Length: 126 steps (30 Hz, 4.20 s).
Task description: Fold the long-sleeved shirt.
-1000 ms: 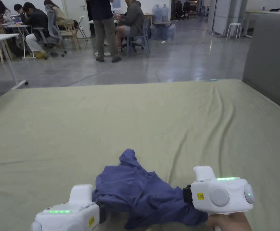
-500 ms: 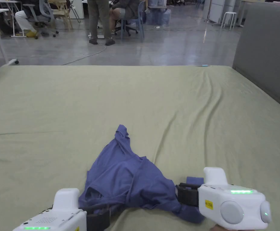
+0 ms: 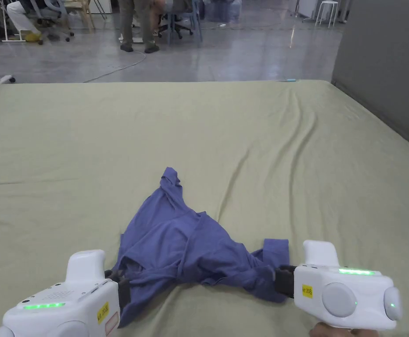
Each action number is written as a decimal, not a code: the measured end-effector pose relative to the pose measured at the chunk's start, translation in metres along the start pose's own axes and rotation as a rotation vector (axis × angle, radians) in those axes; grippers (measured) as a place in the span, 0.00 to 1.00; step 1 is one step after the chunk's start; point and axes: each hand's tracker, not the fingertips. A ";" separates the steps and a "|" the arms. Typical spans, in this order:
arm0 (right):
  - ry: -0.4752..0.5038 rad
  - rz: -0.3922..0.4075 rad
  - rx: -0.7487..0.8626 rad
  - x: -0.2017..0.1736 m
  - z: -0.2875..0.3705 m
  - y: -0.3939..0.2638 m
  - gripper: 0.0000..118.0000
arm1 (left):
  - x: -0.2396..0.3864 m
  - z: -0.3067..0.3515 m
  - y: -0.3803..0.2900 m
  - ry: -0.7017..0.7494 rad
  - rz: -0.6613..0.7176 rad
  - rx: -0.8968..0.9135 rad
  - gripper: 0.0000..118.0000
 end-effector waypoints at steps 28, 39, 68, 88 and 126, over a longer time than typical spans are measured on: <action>0.021 0.073 -0.131 -0.006 -0.076 0.016 0.13 | -0.015 -0.305 0.142 0.175 -0.220 -0.276 0.93; 0.052 0.036 -0.074 -0.005 -0.057 0.045 0.13 | 0.004 -0.255 0.167 0.040 -0.220 -0.204 0.00; 0.000 0.183 0.598 -0.050 0.152 0.553 0.02 | 0.043 0.053 0.575 0.087 -0.236 0.638 0.00; 0.112 0.041 0.264 -0.012 -0.064 0.355 0.02 | -0.026 -0.113 0.328 -0.001 -0.087 0.287 0.00; 0.017 0.031 -0.004 0.034 0.010 0.022 0.00 | -0.074 -0.020 0.036 -0.054 -0.036 -0.044 0.00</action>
